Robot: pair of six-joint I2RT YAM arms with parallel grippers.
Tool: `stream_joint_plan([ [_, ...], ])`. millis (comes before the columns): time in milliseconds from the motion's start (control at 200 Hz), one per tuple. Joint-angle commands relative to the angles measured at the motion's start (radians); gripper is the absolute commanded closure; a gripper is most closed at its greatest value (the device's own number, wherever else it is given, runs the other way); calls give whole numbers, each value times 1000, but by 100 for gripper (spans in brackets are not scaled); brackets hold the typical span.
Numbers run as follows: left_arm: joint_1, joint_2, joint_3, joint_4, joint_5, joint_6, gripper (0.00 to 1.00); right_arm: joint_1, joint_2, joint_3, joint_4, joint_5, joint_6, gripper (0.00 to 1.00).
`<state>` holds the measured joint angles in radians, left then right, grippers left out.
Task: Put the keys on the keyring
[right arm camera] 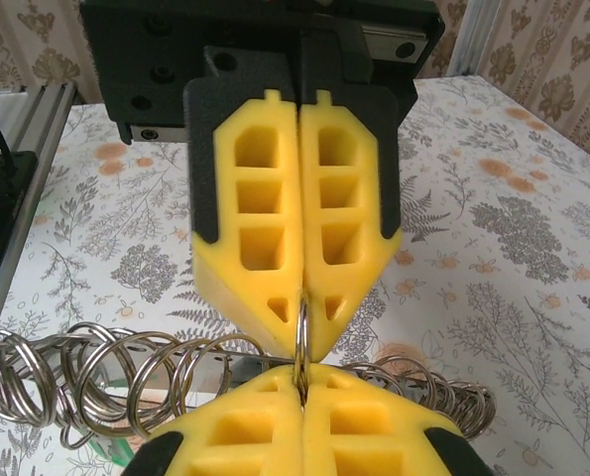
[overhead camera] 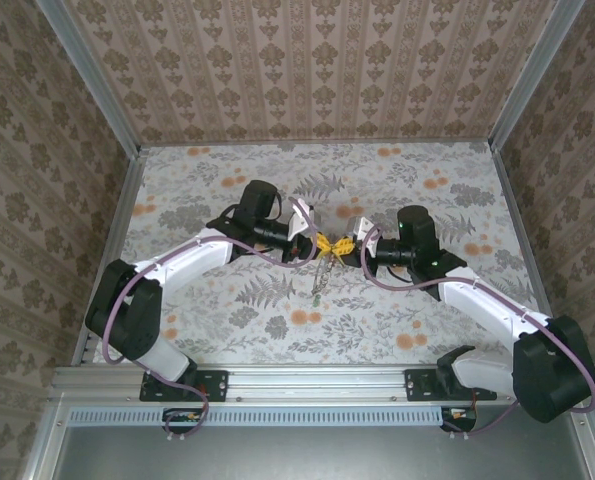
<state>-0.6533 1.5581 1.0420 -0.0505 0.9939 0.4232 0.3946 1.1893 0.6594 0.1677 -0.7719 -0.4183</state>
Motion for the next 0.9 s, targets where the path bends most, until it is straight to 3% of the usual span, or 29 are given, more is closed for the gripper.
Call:
stream_joint_plan([
  [0,-11,-20,40,-91,5,58,87,9,-2,57,-100,-2,-41,100],
  [80,-17,-18,58,-153,-39,101,81,23,5,93,-178,18,-89,100],
  [355,-40,12,135,-320,-130,220,79,59,37,180,-338,57,-163,100],
  [410,-47,18,148,-349,-148,240,82,64,42,190,-351,68,-166,100],
  [540,-51,20,151,-376,-167,257,100,69,45,201,-360,81,-171,99],
  [695,-31,-7,88,-239,-112,170,100,68,38,172,-319,105,-153,97],
  [895,-5,-36,8,30,13,-17,100,48,33,62,-112,71,-41,92],
])
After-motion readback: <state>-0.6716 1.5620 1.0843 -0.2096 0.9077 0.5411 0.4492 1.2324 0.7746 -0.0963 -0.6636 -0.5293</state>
